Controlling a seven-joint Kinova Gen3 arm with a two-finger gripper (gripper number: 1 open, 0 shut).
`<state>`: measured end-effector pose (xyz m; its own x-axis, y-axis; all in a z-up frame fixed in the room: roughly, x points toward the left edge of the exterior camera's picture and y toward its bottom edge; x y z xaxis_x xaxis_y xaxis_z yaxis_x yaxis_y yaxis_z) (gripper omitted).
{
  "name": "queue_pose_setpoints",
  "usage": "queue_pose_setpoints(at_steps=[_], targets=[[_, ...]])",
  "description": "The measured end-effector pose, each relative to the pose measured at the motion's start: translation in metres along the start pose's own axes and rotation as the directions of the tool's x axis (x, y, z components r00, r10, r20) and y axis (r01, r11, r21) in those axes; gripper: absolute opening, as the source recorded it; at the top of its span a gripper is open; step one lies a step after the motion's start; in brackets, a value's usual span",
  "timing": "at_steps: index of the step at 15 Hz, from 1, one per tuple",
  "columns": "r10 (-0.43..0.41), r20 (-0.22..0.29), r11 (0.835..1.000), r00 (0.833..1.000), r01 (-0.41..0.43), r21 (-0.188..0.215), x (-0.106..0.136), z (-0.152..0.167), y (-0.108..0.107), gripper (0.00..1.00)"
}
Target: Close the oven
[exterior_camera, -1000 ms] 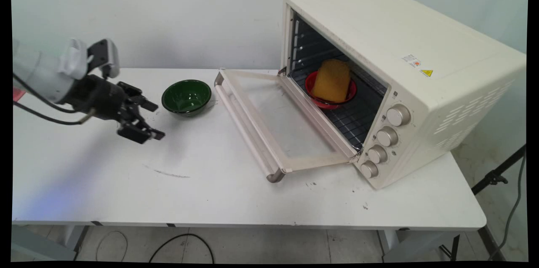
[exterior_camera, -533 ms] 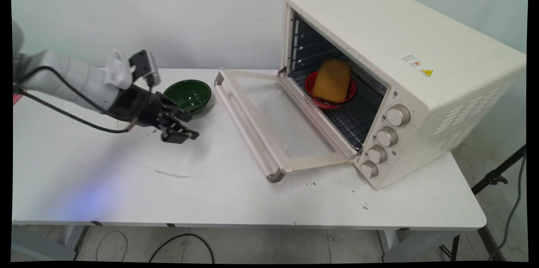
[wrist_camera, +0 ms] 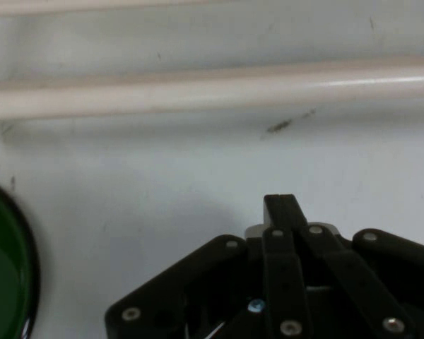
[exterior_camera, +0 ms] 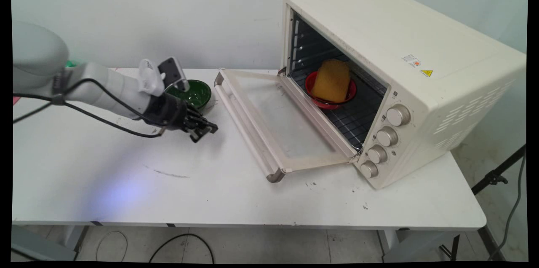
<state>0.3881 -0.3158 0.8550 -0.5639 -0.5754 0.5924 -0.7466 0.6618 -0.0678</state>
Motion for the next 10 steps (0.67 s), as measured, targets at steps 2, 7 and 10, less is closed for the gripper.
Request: queue_pose_setpoints(at_steps=[2,7,10], targets=[[-0.004,-0.004,1.000,1.000,0.004,0.006,0.003,0.013,0.003,0.00],[-0.009,-0.013,1.000,1.000,0.009,0.015,0.011,0.041,0.008,0.00],[-0.010,-0.019,1.000,1.000,0.011,0.019,0.015,0.055,0.011,0.00]])
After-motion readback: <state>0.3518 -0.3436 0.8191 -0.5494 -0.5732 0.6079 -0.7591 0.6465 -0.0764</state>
